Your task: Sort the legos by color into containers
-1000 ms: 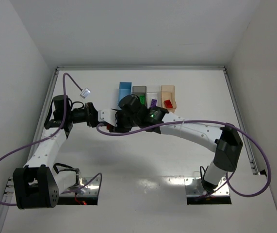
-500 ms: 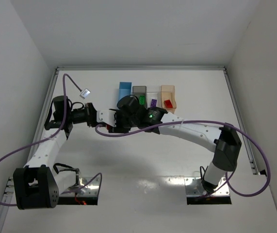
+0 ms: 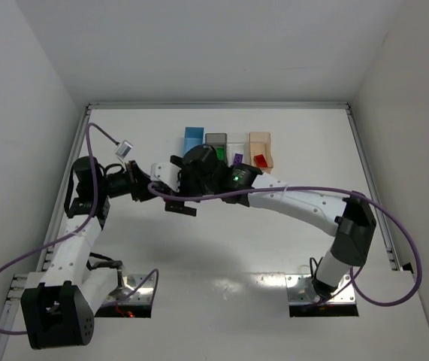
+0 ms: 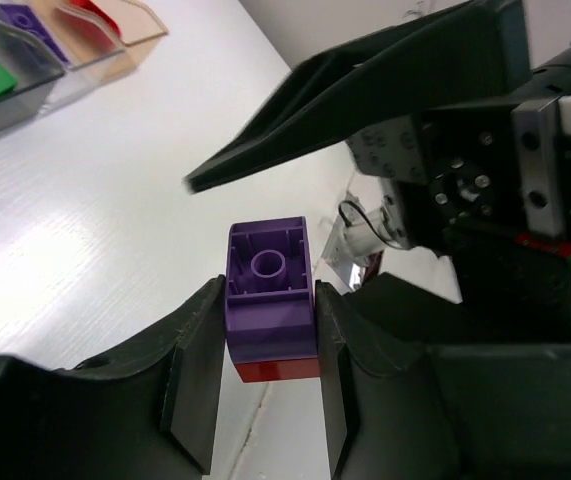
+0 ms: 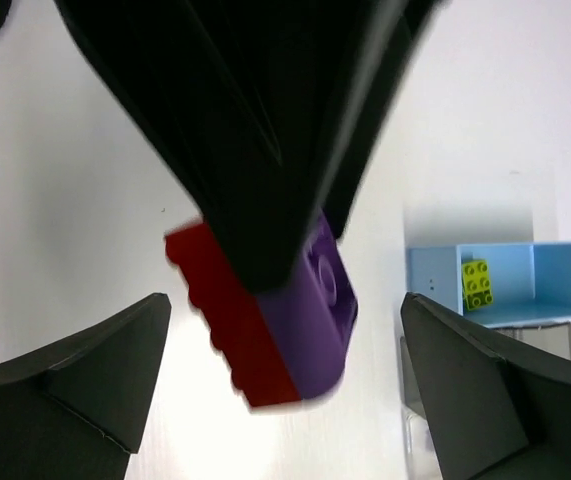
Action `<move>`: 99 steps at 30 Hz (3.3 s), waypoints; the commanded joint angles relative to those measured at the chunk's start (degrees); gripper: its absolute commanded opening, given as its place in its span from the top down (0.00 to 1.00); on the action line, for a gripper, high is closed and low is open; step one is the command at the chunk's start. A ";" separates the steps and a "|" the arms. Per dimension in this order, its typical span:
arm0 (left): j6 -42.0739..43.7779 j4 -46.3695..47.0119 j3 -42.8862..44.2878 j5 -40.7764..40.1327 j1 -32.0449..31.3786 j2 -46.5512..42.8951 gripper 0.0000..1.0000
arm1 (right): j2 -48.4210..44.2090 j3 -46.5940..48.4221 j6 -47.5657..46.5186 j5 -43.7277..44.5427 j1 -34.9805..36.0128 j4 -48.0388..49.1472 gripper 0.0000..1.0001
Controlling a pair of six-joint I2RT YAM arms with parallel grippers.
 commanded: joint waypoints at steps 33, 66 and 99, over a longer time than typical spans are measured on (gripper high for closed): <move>2.76 -0.19 13.31 8.12 4.12 4.80 1.00 | -0.60 -16.38 81.15 -65.41 -26.72 61.77 0.21; -39.87 44.11 3.20 -5.25 0.52 5.06 1.00 | 9.25 -13.86 103.92 -55.99 -24.70 95.03 0.24; -38.02 43.05 -1.10 -11.31 -0.01 1.28 1.00 | 10.30 -12.80 97.42 -55.99 -21.01 87.63 0.97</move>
